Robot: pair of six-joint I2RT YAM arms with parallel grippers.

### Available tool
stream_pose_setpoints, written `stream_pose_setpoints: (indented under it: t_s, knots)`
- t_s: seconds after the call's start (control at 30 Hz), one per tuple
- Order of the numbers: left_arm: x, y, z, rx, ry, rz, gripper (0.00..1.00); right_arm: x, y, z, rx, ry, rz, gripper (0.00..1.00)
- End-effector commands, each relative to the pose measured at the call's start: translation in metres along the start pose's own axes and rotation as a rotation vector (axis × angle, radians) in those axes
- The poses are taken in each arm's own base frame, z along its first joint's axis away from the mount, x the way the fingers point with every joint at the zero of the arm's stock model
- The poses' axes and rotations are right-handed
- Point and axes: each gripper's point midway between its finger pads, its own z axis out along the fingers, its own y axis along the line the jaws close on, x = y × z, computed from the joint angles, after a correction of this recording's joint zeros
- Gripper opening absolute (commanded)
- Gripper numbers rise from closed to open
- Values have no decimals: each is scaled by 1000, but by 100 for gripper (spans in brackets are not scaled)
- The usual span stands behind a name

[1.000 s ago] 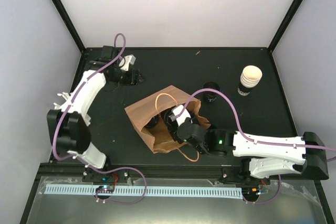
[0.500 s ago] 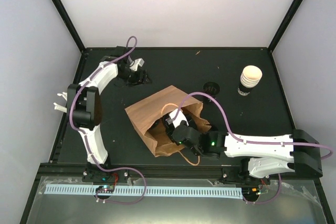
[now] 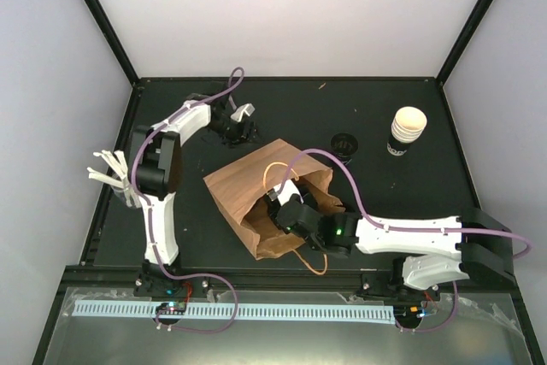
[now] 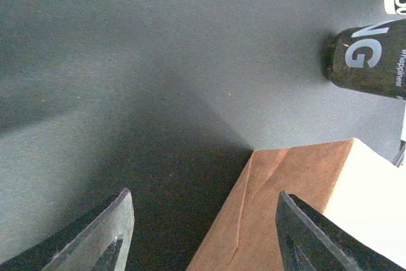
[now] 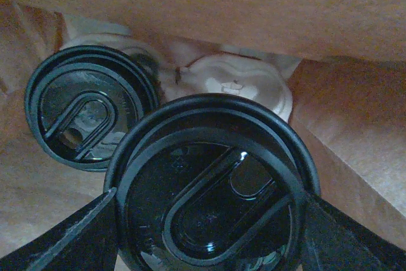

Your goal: Pack the takeout coffee

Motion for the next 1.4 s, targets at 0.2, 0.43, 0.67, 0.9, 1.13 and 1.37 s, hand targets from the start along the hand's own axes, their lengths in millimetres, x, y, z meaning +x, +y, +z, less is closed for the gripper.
stream_pose_setpoints:
  t_s: [0.2, 0.43, 0.67, 0.9, 1.13, 1.37]
  knots:
    - [6, -28, 11, 130, 56, 57, 59, -10, -6, 14, 71, -37, 3, 42]
    - [14, -33, 17, 148, 93, 69, 53, -15, -12, 23, 108, -46, -10, 41]
    - [22, -38, 20, 161, 126, 78, 49, -20, -15, 29, 115, -72, -7, 42]
    - [30, -40, 24, 171, 159, 77, 46, -25, -15, 37, 111, -80, -5, 42]
    - [33, -41, 25, 173, 167, 78, 44, -17, -15, 41, 104, -59, 0, 41]
    - [35, -41, 30, 176, 178, 77, 43, -9, -11, 46, 87, -41, 1, 41]
